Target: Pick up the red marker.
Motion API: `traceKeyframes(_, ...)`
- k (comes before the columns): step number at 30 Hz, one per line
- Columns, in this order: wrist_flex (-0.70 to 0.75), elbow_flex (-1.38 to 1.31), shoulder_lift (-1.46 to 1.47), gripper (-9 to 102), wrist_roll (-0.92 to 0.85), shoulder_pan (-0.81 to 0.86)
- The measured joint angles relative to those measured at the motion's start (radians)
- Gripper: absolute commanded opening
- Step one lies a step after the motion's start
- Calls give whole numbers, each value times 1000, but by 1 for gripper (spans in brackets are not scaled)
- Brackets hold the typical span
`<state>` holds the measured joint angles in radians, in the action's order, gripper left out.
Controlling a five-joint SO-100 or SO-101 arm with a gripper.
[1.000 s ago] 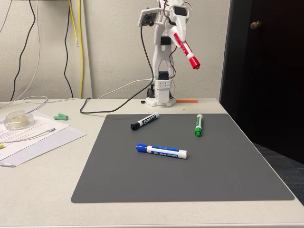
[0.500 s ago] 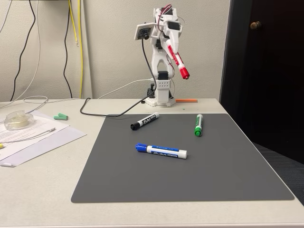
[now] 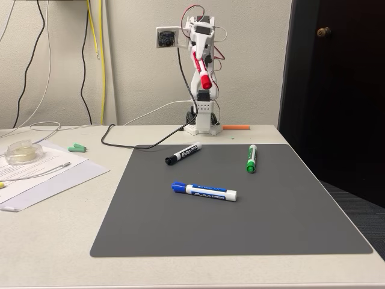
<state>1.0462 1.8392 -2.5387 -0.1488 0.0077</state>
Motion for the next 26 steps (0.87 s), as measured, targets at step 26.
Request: traceKeyframes(26, -204, 163, -130, 9, 18, -12)
